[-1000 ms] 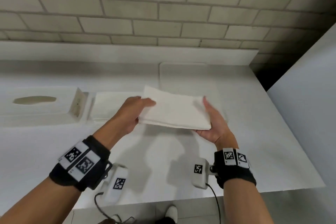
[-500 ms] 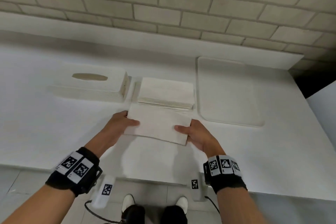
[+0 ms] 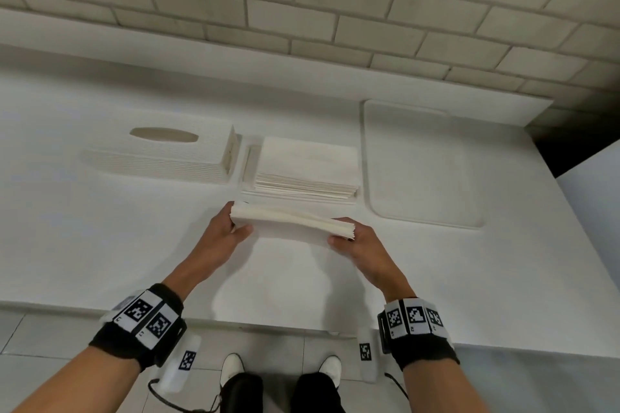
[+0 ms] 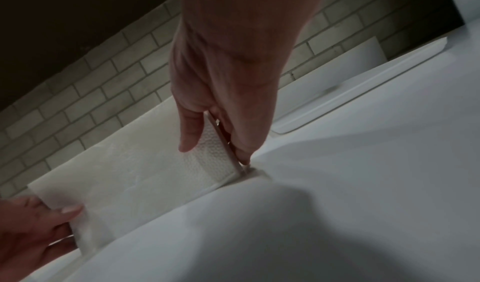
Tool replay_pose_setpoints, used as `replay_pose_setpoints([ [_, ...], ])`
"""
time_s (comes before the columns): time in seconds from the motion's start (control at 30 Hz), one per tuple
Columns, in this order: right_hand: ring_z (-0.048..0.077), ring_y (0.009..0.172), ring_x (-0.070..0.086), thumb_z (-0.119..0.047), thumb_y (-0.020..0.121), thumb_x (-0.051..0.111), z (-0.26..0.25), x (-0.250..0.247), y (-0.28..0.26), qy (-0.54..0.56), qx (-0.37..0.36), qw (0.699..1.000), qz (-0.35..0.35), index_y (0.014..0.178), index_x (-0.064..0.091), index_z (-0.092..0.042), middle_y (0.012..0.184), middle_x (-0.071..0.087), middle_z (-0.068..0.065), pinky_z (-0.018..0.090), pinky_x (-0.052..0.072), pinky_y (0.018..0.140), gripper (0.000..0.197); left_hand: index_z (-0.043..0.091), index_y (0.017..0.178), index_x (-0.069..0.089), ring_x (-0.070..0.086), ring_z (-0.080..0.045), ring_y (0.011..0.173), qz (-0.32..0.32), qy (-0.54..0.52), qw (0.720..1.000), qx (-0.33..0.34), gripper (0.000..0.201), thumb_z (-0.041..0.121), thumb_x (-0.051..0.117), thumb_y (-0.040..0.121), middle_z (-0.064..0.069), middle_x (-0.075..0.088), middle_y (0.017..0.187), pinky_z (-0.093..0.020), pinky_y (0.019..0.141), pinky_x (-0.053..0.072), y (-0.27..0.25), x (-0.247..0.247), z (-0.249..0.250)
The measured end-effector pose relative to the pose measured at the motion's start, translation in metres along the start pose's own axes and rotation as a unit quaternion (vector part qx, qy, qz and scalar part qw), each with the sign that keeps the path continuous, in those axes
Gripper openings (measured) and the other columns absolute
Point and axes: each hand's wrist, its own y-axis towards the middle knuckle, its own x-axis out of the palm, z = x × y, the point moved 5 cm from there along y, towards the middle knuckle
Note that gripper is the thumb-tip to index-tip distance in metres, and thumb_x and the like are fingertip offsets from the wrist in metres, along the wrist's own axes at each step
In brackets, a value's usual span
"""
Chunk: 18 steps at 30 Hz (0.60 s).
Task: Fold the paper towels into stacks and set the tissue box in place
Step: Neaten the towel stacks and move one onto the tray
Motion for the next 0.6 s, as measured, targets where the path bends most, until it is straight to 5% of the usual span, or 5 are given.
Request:
replay_pose_setpoints([
  [0.13,0.010,0.081,0.053,-0.009,0.093,0.061,0.002,-0.001,-0.001,-0.038,0.000,0.999,0.003,0.110,0.065,-0.018,0.086,0.061,-0.006,0.019,0.040,0.074,0.020,0.014,0.113,0.057,0.059,-0.006,0.095,0.034,0.021,0.999,0.025,0.022,0.003,0.057,0.093,0.007,0.065,0.102,-0.017,0.080,0.043,-0.001,0.001,0.004],
  [0.23,0.015,0.090,0.062,-0.007,0.094,0.059,-0.013,-0.013,0.001,-0.024,-0.004,0.998,0.056,0.118,0.061,-0.014,0.097,0.066,-0.006,0.019,0.048,0.078,0.025,0.022,0.106,0.062,0.061,-0.012,0.095,0.066,0.010,0.997,0.038,0.022,0.006,0.062,0.091,-0.005,0.068,0.103,-0.026,0.085,0.046,0.006,-0.002,0.019],
  [0.3,0.018,0.093,0.067,-0.002,0.092,0.058,-0.036,-0.026,0.006,0.037,-0.017,0.994,0.105,0.114,0.060,-0.012,0.103,0.070,0.001,0.026,0.054,0.084,0.024,0.023,0.101,0.064,0.062,-0.020,0.094,0.090,-0.020,0.995,0.032,0.021,0.007,0.066,0.088,-0.013,0.069,0.105,-0.035,0.088,0.048,0.017,-0.003,0.040],
  [0.43,0.020,0.089,0.067,0.002,0.087,0.065,-0.082,-0.056,0.030,0.095,-0.042,0.970,0.218,0.116,0.061,-0.007,0.103,0.070,0.008,0.031,0.055,0.084,0.030,0.011,0.100,0.068,0.066,-0.017,0.085,0.118,-0.090,0.989,0.013,0.025,-0.001,0.072,0.078,-0.003,0.070,0.094,-0.026,0.080,0.052,0.051,-0.001,0.093],
  [0.6,0.026,0.095,0.070,-0.002,0.083,0.066,-0.102,-0.071,0.068,0.034,-0.002,0.959,0.281,0.109,0.067,-0.006,0.101,0.073,0.011,0.040,0.057,0.090,0.026,0.014,0.072,0.068,0.068,-0.028,0.093,0.129,-0.071,0.989,-0.017,0.017,-0.002,0.072,0.075,-0.007,0.072,0.088,-0.043,0.092,0.054,0.091,0.006,0.121],
])
